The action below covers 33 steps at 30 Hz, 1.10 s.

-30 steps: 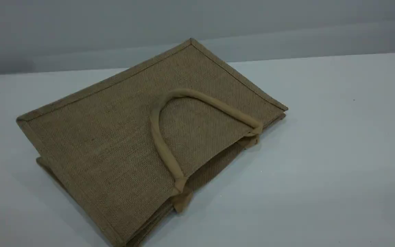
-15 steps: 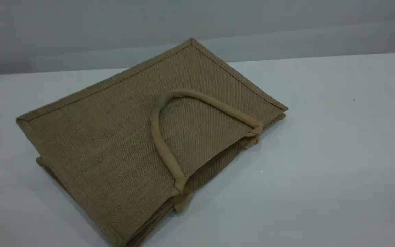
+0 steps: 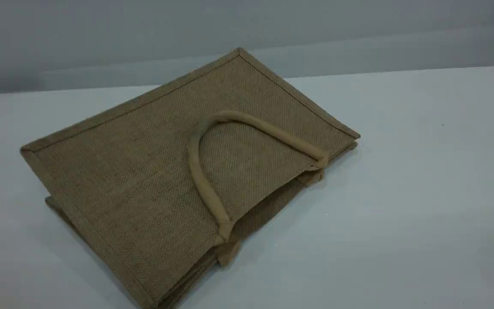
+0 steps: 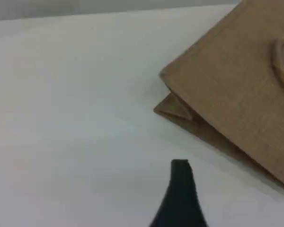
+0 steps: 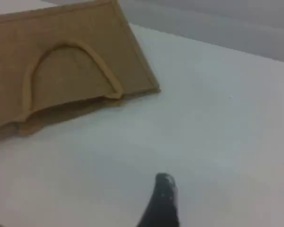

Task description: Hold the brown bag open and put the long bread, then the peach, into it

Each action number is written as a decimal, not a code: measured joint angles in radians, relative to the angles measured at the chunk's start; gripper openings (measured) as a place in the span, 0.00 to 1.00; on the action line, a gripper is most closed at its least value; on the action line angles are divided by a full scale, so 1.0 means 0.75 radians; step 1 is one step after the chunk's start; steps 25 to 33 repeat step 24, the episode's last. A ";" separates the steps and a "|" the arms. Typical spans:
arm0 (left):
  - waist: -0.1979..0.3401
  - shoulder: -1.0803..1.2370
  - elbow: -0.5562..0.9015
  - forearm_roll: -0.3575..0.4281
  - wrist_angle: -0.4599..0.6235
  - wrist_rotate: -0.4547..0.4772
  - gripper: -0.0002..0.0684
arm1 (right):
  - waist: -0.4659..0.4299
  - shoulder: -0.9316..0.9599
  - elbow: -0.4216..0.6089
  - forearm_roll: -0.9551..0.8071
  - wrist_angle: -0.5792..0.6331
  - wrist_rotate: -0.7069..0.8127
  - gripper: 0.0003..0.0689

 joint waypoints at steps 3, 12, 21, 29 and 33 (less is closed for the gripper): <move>0.000 0.000 0.000 0.000 0.000 0.000 0.76 | 0.000 0.000 0.000 0.000 0.000 0.000 0.83; 0.000 0.000 0.000 0.000 0.000 0.000 0.76 | 0.001 0.000 0.000 0.000 0.000 0.000 0.76; 0.000 0.000 0.000 0.000 0.000 0.000 0.76 | 0.001 0.000 0.000 0.000 0.000 0.000 0.70; 0.000 0.000 0.000 0.000 0.000 0.000 0.76 | 0.001 0.000 0.000 0.000 0.000 -0.001 0.67; 0.000 0.000 0.000 0.000 0.000 0.000 0.76 | 0.001 0.000 0.000 0.000 0.000 -0.001 0.67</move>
